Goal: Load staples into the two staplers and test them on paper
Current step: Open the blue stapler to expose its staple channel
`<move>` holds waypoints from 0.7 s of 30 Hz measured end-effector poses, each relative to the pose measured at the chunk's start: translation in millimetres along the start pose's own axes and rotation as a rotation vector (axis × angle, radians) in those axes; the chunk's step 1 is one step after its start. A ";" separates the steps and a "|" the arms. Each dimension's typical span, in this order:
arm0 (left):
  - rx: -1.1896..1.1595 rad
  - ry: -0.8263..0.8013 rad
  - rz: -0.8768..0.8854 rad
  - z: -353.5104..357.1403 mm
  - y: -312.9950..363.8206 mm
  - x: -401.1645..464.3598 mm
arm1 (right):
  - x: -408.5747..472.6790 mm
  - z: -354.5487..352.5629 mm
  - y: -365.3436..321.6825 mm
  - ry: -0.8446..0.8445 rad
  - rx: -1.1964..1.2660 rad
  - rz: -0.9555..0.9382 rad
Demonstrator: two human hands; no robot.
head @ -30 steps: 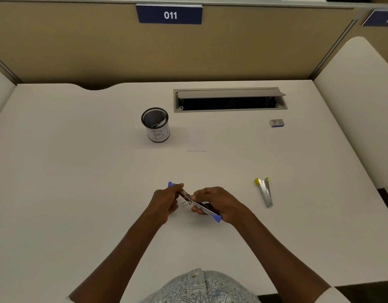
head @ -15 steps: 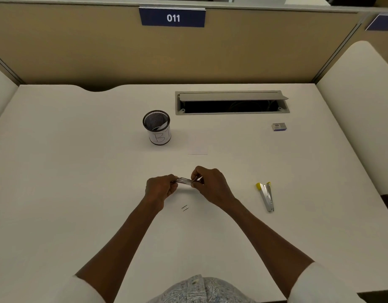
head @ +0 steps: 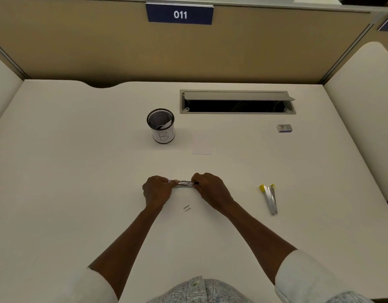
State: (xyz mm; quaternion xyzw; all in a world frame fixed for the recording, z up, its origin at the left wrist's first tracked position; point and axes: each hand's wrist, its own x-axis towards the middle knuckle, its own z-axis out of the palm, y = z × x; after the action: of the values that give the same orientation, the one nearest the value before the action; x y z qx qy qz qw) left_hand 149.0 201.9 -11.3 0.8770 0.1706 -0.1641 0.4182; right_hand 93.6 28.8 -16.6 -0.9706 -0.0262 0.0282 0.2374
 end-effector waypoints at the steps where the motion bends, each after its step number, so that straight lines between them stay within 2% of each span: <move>1: 0.030 0.002 0.022 -0.6 -0.7 -0.5 | -1.8 0.9 0.6 0.002 0.003 -0.002; 7: 0.181 -0.010 0.108 -4.6 -4.5 -3.2 | -3.4 -1.0 2.5 -0.005 0.044 0.010; 21: 0.180 -0.030 0.103 -2.1 -6.0 -5.9 | -1.1 -2.7 4.5 -0.026 0.063 0.015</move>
State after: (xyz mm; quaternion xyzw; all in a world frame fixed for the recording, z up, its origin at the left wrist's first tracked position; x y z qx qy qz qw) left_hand 141.5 206.1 -11.5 0.9160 0.1036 -0.1704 0.3482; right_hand 92.9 23.5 -16.2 -0.9623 -0.0210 0.0434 0.2675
